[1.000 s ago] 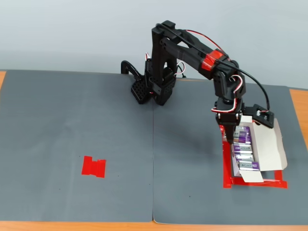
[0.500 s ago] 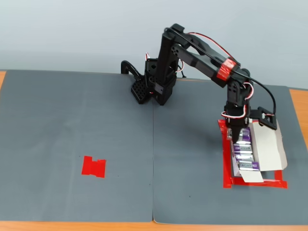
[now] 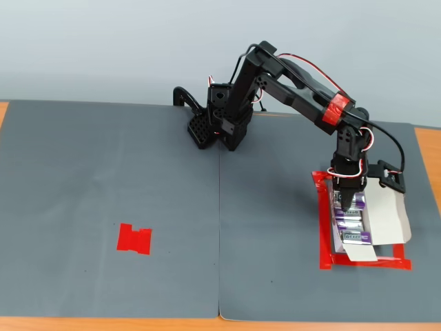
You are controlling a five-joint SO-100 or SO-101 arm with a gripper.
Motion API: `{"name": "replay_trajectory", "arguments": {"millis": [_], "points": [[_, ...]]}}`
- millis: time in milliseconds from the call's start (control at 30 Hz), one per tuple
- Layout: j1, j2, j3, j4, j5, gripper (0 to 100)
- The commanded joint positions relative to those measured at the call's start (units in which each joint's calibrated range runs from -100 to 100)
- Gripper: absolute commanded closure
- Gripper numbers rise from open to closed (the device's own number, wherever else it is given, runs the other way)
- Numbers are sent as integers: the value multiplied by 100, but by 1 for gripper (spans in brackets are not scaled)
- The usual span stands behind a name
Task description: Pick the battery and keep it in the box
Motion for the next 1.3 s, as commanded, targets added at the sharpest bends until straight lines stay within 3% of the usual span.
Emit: {"name": "replay_trajectory", "arguments": {"millis": [0, 1267], "points": [[-50, -48, -280, -72, -18, 93], [-80, 342, -244, -611, -18, 92]]}}
